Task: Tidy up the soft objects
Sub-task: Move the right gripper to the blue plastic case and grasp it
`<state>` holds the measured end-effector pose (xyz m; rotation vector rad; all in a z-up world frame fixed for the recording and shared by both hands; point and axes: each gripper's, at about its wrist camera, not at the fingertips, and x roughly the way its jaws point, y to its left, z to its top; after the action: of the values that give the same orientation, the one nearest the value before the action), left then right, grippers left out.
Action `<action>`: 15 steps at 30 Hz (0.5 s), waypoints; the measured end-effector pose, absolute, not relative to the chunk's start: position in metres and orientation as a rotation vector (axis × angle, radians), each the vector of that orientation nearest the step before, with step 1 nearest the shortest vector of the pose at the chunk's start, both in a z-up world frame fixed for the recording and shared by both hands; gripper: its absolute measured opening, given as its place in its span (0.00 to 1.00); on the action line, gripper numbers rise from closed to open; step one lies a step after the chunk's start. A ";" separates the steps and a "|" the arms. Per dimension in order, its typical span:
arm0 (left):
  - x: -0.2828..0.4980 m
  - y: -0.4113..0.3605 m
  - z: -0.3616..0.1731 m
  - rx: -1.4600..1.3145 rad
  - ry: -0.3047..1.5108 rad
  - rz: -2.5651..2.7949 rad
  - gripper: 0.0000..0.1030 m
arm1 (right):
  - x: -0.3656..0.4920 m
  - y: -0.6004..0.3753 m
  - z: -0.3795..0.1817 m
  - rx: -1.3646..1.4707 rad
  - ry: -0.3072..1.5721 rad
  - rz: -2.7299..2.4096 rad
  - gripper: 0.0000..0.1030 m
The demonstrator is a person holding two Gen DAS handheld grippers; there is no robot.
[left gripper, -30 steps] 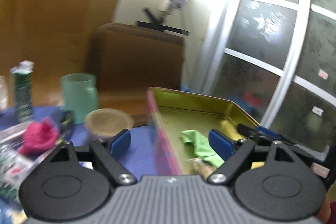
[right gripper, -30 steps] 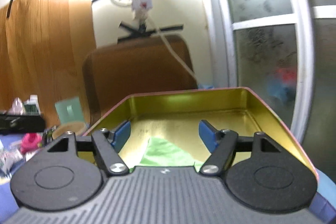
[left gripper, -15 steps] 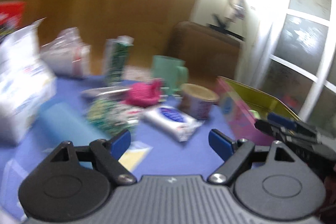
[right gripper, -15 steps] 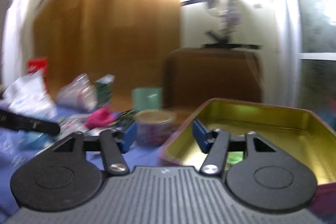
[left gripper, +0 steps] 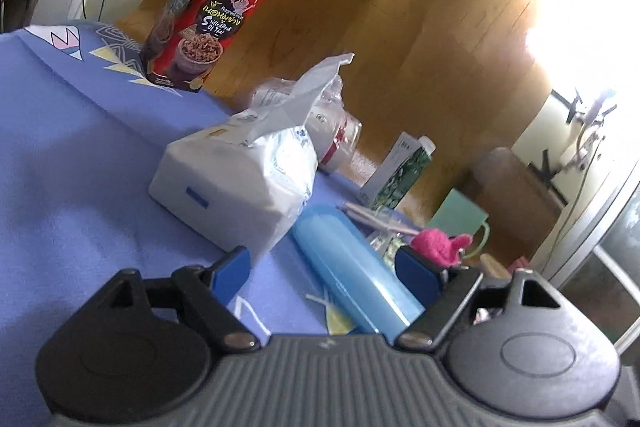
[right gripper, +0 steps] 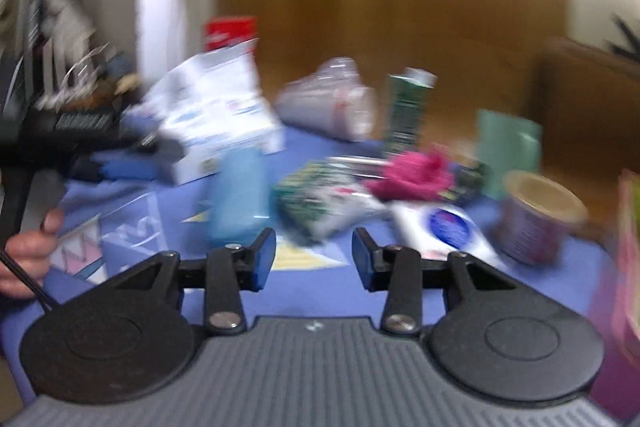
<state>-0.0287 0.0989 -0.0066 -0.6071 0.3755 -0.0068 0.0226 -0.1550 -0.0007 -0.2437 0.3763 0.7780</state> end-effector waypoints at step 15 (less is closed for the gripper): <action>-0.035 0.092 -0.006 -0.565 0.343 -0.057 0.81 | 0.056 -0.096 -0.020 -0.255 0.508 0.827 0.54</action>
<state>-0.0348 0.0917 -0.0056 -0.5652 0.3426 -0.0573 0.0563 -0.0965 -0.0202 -0.2552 0.5078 0.8269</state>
